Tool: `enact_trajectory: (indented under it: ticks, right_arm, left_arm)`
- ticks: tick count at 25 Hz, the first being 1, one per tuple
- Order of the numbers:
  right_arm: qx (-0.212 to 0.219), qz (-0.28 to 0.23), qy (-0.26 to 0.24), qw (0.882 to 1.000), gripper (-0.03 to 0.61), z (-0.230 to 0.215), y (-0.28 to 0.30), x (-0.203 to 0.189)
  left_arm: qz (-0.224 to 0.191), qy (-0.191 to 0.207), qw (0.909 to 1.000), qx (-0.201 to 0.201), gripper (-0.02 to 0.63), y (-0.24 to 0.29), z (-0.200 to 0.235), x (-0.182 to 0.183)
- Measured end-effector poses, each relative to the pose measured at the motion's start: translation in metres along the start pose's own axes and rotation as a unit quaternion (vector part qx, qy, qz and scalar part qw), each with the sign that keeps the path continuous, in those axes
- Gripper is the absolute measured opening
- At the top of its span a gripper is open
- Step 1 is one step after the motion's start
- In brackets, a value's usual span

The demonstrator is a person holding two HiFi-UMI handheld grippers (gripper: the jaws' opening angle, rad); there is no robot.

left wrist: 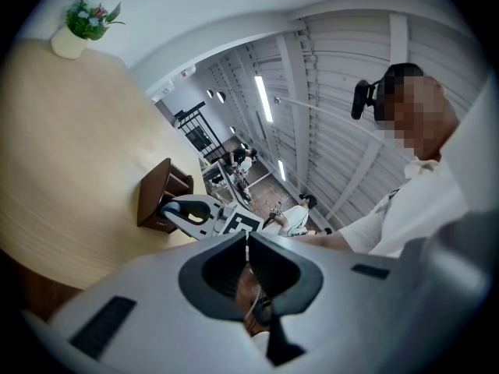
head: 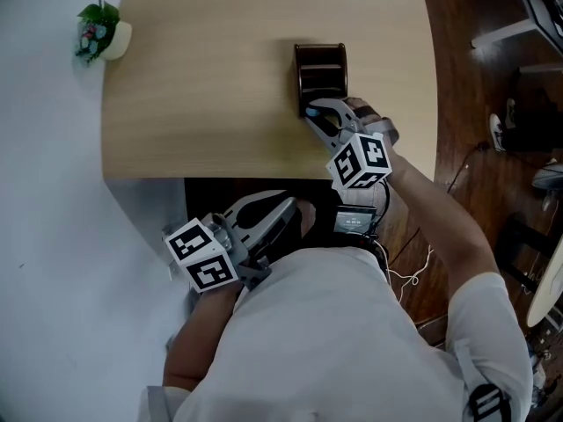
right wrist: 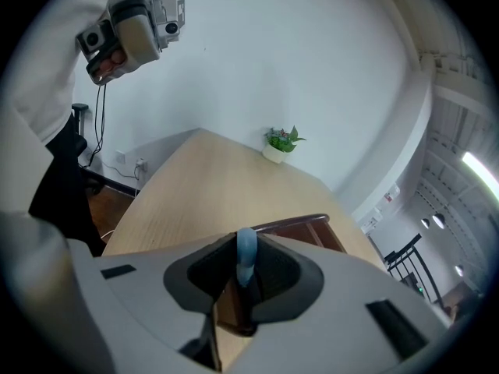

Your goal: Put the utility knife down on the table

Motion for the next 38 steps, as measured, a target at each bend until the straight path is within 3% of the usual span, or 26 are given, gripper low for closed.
enact_trajectory:
  ticks: [17, 19, 26, 38]
  right_arm:
    - [-0.013, 0.041, 0.075, 0.996, 0.075, 0.008, -0.007, -0.028]
    - [-0.015, 0.045, 0.082, 0.996, 0.132, 0.006, -0.008, -0.03]
    - [-0.02, 0.04, 0.099, 0.994, 0.198, 0.001, -0.019, -0.028]
    - [-0.046, 0.036, 0.137, 0.989, 0.219, 0.005, -0.059, -0.022]
  left_arm:
    - [0.025, 0.007, 0.9995, -0.019, 0.003, 0.016, -0.006, -0.002]
    - [0.026, 0.011, 0.9994, -0.023, 0.003, 0.017, -0.008, -0.001]
    - [0.026, 0.019, 0.999, -0.03, 0.003, 0.016, -0.01, 0.003]
    - [0.029, 0.029, 0.9982, -0.043, 0.003, 0.008, -0.017, -0.001]
Point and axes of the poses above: the fingertips, and each gripper's own axes: y forward along the fingers, z to its left, x out of its top, the point moved 3 cm from there along -y, backward along the fingers, and after that the axes turned 2 degrees about z, right-handed, at the moved point
